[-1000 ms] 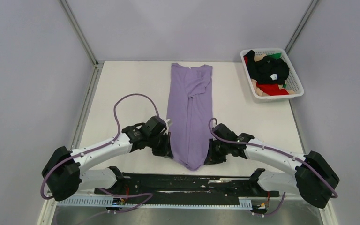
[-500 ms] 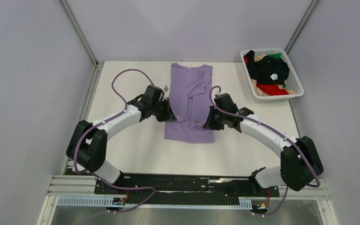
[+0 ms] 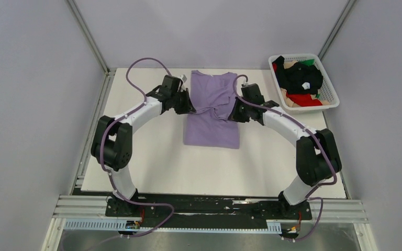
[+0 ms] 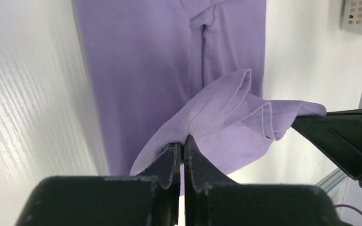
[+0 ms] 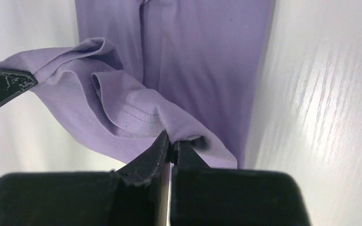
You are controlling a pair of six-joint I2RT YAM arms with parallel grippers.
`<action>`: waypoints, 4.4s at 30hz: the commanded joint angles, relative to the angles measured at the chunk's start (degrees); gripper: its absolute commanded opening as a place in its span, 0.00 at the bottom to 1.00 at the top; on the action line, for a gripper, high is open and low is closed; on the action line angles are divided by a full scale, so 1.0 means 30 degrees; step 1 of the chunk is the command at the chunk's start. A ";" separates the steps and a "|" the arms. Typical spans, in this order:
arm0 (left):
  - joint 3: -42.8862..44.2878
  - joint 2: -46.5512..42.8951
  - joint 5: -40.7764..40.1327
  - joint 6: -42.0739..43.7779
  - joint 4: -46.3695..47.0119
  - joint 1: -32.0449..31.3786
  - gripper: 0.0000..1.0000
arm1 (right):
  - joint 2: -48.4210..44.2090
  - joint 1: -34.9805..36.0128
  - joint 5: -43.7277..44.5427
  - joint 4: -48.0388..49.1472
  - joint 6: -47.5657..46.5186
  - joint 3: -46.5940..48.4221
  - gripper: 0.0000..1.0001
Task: Fold and stack the t-shirts
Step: Fold the folded rectangular tshirt in 1/3 of the way, then grab one side of the 2/3 rectangular tshirt with both arms, then fold the long partially folded tshirt into a neat square
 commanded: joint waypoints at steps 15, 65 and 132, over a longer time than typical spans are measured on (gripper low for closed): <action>0.4393 0.4791 0.0497 0.1678 -0.0815 0.1257 0.23 | 0.4621 -0.2100 -0.1936 0.1895 -0.0712 0.3652 0.11; -0.7198 0.0744 -0.0073 -0.1790 0.0910 -0.0463 0.31 | -0.0322 -0.1045 -0.2323 0.4819 0.1637 -0.8144 0.25; 0.7896 0.5848 -0.1203 0.1483 -0.2053 0.2304 0.00 | 0.5104 -0.7441 -0.8295 0.4604 -0.2133 0.4990 0.00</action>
